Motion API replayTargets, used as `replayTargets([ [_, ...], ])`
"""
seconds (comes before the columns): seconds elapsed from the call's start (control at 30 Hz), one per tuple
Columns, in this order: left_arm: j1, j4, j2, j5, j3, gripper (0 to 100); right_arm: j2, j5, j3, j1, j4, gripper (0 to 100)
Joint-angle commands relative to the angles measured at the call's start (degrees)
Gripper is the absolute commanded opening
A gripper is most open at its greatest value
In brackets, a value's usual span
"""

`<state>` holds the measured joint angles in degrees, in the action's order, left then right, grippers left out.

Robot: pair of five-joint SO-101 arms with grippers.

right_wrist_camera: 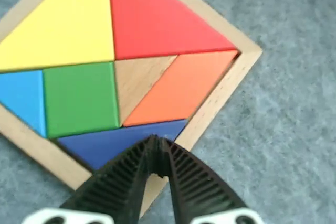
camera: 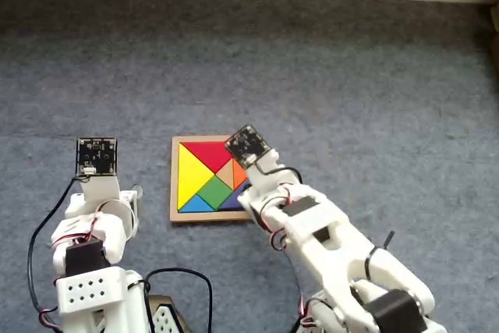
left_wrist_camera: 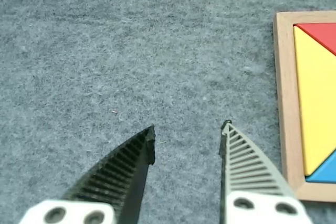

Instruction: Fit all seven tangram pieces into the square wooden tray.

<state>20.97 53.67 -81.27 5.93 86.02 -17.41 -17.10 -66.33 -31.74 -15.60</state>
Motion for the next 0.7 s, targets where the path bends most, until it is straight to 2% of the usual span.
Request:
replayTargets([
  [0.0,0.4,-0.7,-0.66,0.62,-0.31,21,3.38,0.09,2.51,3.12,0.31,0.4],
  [0.2,0.31,-0.79,-0.66,0.62,-0.31,21,-3.82,0.26,1.89,3.3,0.22,0.4],
  [0.57,0.13,-0.62,-0.66,0.62,-0.4,21,-27.65,0.44,-10.51,3.38,0.48,0.4],
  [0.67,-1.98,-0.62,-0.75,0.62,-0.75,20,-33.54,0.44,-13.05,3.38,0.57,0.4],
])
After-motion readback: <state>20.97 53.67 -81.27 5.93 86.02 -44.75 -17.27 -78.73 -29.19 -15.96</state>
